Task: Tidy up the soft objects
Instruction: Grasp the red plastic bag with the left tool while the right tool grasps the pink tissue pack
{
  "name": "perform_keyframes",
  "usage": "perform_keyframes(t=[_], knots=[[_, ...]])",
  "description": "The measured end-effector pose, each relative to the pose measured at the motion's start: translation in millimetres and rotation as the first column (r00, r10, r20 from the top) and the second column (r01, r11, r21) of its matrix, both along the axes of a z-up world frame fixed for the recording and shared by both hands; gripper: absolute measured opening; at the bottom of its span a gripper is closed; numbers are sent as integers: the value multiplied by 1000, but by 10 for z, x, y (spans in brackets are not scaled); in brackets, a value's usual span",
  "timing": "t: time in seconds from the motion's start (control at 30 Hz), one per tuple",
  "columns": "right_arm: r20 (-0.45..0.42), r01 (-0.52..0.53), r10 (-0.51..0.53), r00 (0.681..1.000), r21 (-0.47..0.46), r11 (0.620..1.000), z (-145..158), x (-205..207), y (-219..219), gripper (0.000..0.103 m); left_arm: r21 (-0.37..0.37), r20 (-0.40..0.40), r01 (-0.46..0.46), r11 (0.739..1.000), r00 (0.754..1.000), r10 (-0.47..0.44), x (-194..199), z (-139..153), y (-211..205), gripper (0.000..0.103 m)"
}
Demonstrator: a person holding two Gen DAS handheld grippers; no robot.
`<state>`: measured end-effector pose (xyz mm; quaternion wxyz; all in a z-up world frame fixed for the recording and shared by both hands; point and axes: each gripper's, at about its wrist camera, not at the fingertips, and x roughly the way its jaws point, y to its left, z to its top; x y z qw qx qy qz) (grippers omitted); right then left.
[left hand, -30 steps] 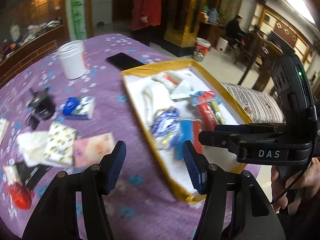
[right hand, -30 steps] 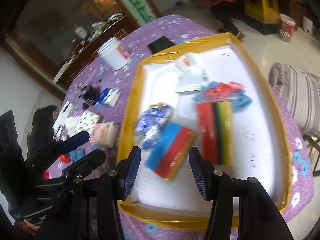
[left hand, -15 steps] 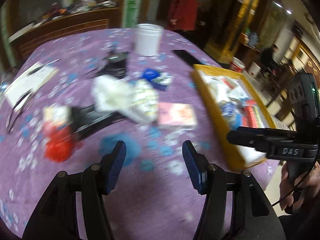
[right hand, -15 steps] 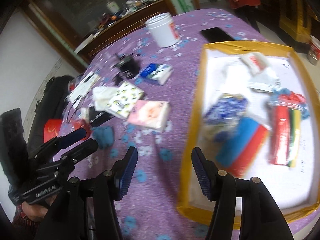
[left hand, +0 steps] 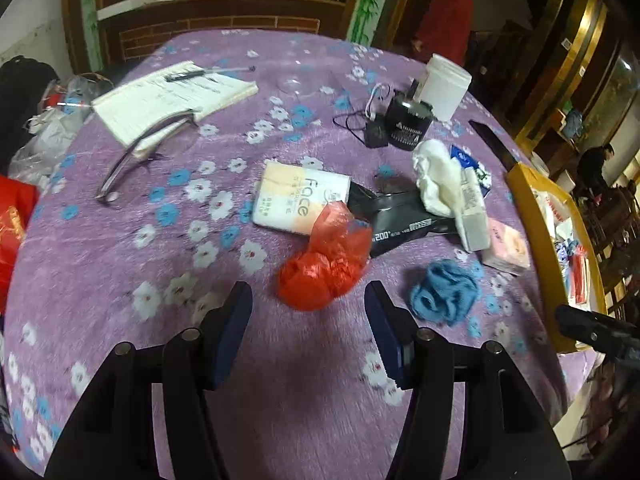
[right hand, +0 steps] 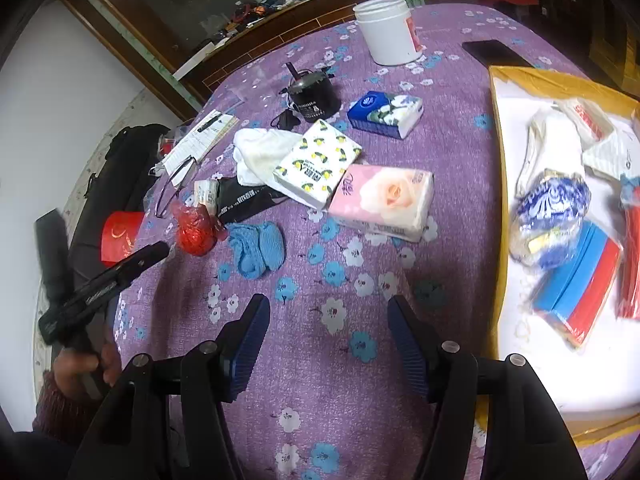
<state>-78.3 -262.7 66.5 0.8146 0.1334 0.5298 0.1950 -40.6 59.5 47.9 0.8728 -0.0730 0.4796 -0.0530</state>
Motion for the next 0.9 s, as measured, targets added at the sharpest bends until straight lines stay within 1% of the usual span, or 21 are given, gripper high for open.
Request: perform_keyframes(t=[0.1,0.17,0.2,0.23,0.3,0.4,0.5,0.6,0.73,0.8,0.87,0.9], knots=[[-3,14,-14,1000,-7,1000,-9,-40,-14,64,-8,-15,52,999,999,-52,150,-115,-95,57],[-3,25,-26,1000,-11,1000,-11,-69,-38,64,3,-24,68,998,997,-68,221,-181,-140,56],[-3,30,-30,1000,-13,999,-11,-80,-50,64,3,-27,74,997,997,-74,249,-190,-154,44],[-3,36,-36,999,-14,999,-10,-89,-65,64,9,-31,75,997,997,-74,271,-211,-162,38],[-2,40,-40,999,-15,999,-7,-101,-77,64,-1,-25,73,997,997,-73,278,-205,-148,38],[3,31,-31,1000,-15,999,-1,-105,-34,64,15,-14,83,996,996,-83,209,-159,-130,37],[0,6,-6,1000,-13,1000,-9,-65,77,65,-5,-15,82,997,997,-82,82,-110,-69,37],[9,-8,9,1000,-22,1000,12,82,165,64,-7,-9,90,996,996,-90,-61,-57,-49,37],[19,33,-33,999,11,999,52,500,99,65,-3,-9,96,995,995,-96,-251,-12,-11,37],[28,45,-44,999,-20,999,46,800,89,69,-10,-16,91,996,996,-91,-294,-12,12,37],[28,46,-44,999,-51,998,-13,1054,93,70,-13,-17,85,996,996,-85,-342,-2,32,37],[15,37,-37,999,-62,997,-69,1142,102,70,-14,-17,86,996,996,-86,-354,3,29,37]])
